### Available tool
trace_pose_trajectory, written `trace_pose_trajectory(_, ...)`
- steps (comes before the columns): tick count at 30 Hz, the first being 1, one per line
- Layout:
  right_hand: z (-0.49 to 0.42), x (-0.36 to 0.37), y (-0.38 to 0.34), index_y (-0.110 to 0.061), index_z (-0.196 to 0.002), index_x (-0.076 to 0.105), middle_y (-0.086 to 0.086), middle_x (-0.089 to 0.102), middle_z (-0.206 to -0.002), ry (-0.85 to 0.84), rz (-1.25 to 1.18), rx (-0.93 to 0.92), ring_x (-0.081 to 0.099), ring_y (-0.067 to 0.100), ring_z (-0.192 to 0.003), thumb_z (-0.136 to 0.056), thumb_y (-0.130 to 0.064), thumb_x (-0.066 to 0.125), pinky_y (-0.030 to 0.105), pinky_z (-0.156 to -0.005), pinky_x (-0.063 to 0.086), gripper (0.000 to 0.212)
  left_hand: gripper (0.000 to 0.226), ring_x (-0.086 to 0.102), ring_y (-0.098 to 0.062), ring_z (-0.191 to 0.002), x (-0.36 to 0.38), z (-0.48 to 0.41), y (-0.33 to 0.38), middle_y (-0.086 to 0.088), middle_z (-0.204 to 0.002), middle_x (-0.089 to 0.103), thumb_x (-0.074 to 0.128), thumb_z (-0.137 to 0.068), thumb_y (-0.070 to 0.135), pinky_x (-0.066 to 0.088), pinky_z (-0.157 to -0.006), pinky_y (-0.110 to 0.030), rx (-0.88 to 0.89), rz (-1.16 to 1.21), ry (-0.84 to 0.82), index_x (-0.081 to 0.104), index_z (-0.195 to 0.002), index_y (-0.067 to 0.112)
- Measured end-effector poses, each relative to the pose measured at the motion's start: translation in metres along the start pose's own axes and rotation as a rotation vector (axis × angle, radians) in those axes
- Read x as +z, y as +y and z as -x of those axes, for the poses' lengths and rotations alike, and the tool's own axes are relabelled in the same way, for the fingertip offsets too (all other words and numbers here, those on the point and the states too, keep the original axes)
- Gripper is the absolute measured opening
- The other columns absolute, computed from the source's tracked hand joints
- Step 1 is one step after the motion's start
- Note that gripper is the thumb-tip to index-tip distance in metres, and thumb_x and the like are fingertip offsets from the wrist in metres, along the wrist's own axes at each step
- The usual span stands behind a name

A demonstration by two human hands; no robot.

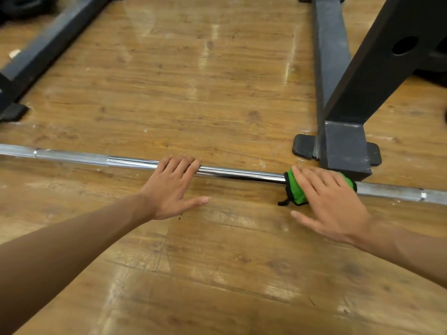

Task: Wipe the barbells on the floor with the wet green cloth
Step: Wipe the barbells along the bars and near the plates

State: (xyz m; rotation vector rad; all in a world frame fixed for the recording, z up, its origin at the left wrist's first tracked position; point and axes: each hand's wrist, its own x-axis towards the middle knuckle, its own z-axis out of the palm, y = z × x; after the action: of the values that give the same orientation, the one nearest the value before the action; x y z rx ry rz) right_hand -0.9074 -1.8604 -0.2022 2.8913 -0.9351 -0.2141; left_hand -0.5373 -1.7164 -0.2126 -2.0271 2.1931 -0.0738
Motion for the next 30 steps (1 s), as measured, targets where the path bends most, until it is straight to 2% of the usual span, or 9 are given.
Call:
trace_pose_trajectory(3,-0.011,0.002,-0.028,-0.003,-0.162,0.026,0.018,0.048,-0.153,0.007,-0.021,0.090,0.050,0.039,-0.131,-0.096,-0.079,0.019,0.053,-0.108,0.037,0.101,0.106,0.047,-0.040,-0.137,-0.001,0.005,0.003,-0.018,-0.148,0.051,0.012,-0.095,0.085,0.036,-0.114,-0.058,-0.007,0.009,-0.044,0.036,-0.157,0.003)
trace_pose_trajectory(8,-0.049,-0.005,-0.084,-0.023,-0.166,0.011,0.019,0.039,-0.161,0.086,-0.015,-0.040,0.051,0.046,-0.124,-0.095,-0.082,0.018,0.056,-0.101,0.041,0.093,0.109,0.045,-0.042,-0.141,-0.003,0.012,0.008,-0.019,-0.151,0.049,0.012,-0.094,0.087,0.033,-0.115,-0.059,-0.010,0.029,-0.089,0.035,-0.158,0.002)
trace_pose_trajectory(11,-0.063,-0.011,-0.110,-0.016,-0.166,0.006,0.014,0.035,-0.164,0.031,-0.010,-0.069,0.049,0.044,-0.130,-0.095,-0.081,0.012,0.055,-0.104,0.041,0.097,0.110,0.042,-0.042,-0.145,-0.006,0.019,0.010,-0.019,-0.154,0.047,0.011,-0.094,0.087,0.032,-0.117,-0.059,-0.004,0.044,-0.109,0.034,-0.158,0.001)
trace_pose_trajectory(14,-0.044,-0.011,-0.086,-0.008,-0.164,0.015,0.015,0.040,-0.159,0.000,0.000,-0.127,0.052,0.039,-0.127,-0.098,-0.078,0.012,0.052,-0.102,0.046,0.097,0.110,0.039,-0.040,-0.148,-0.009,0.026,0.011,-0.018,-0.157,0.045,0.010,-0.093,0.088,0.028,-0.121,-0.058,0.009,0.063,-0.136,0.032,-0.160,0.003)
trace_pose_trajectory(16,-0.019,-0.006,-0.053,-0.007,-0.162,0.022,0.016,0.044,-0.156,-0.023,-0.017,-0.094,0.054,0.037,-0.125,-0.099,-0.078,0.017,0.052,-0.100,0.048,0.095,0.109,0.036,-0.039,-0.150,-0.009,0.032,0.011,-0.018,-0.158,0.043,0.010,-0.093,0.087,0.024,-0.124,-0.057,0.008,0.073,-0.141,0.030,-0.160,0.004)
trace_pose_trajectory(19,0.015,0.001,-0.029,-0.003,-0.155,0.034,0.018,0.051,-0.147,-0.047,0.014,-0.029,0.055,0.037,-0.118,-0.100,-0.077,0.018,0.051,-0.098,0.047,0.094,0.107,0.022,-0.037,-0.157,-0.007,0.042,0.013,-0.017,-0.166,0.033,0.011,-0.094,0.087,0.015,-0.127,-0.054,0.018,0.088,-0.136,0.022,-0.164,0.006)
trace_pose_trajectory(23,0.015,-0.001,-0.061,0.004,-0.148,0.041,0.024,0.052,-0.140,0.008,0.005,0.017,0.053,0.041,-0.110,-0.097,-0.075,0.027,0.052,-0.095,0.042,0.095,0.102,0.008,-0.036,-0.160,-0.004,0.060,0.014,-0.016,-0.172,0.017,0.014,-0.097,0.083,0.011,-0.127,-0.054,0.059,0.104,-0.119,0.011,-0.166,0.009)
trace_pose_trajectory(27,-0.017,-0.005,-0.121,0.002,-0.153,0.037,0.021,0.051,-0.141,0.025,-0.018,-0.101,0.054,0.040,-0.112,-0.091,-0.075,0.027,0.050,-0.094,0.045,0.099,0.100,0.001,-0.034,-0.161,-0.007,0.074,0.021,-0.015,-0.174,0.008,0.016,-0.098,0.082,0.010,-0.127,-0.054,0.084,0.126,-0.147,0.006,-0.167,0.010)
trace_pose_trajectory(30,-0.033,-0.012,-0.140,0.002,-0.155,0.036,0.019,0.054,-0.142,0.005,-0.021,-0.183,0.054,0.038,-0.117,-0.093,-0.073,0.021,0.048,-0.095,0.047,0.098,0.096,-0.009,-0.026,-0.161,-0.014,0.084,0.021,-0.010,-0.175,-0.001,0.014,-0.099,0.081,0.002,-0.129,-0.048,0.097,0.181,-0.195,0.000,-0.167,0.014)
